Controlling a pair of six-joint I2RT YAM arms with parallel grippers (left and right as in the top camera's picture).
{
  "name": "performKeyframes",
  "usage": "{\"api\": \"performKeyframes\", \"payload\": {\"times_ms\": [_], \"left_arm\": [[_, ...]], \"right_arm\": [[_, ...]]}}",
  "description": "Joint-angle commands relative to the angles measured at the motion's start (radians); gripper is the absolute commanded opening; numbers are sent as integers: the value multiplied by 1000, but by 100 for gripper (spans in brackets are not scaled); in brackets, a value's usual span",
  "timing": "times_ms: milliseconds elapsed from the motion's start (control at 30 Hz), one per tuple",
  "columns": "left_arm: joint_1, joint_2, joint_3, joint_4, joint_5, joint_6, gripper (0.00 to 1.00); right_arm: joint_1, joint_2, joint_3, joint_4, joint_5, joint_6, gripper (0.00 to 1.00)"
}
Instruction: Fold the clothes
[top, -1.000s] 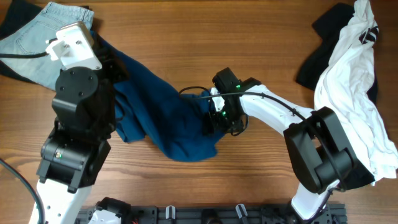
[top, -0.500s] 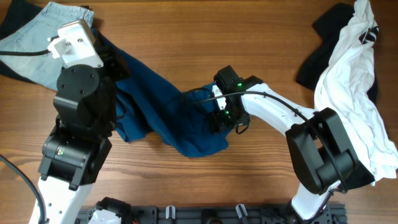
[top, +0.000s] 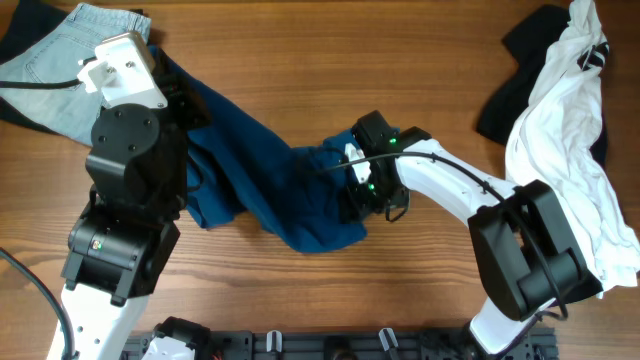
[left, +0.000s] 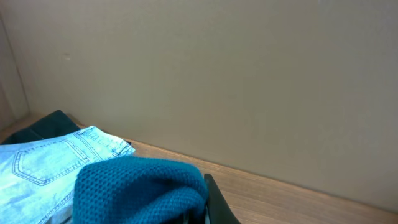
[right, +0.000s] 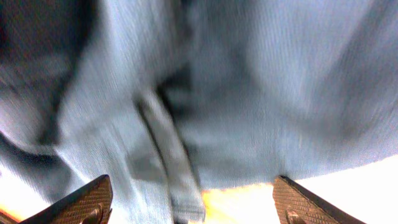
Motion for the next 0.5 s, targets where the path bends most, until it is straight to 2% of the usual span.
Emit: {"api": "performKeyframes", "payload": {"times_ms": [0, 100, 467], "left_arm": [[-4, -1, 18, 11, 10, -5, 4], [-4, -1, 18, 11, 31, -5, 4], [-4, 0, 18, 11, 48, -5, 4]], "right_arm": [[19, -53, -14, -42, 101, 35, 83], [49, -65, -14, -83, 225, 66, 86], [151, -65, -11, -103, 280, 105, 90]]}}
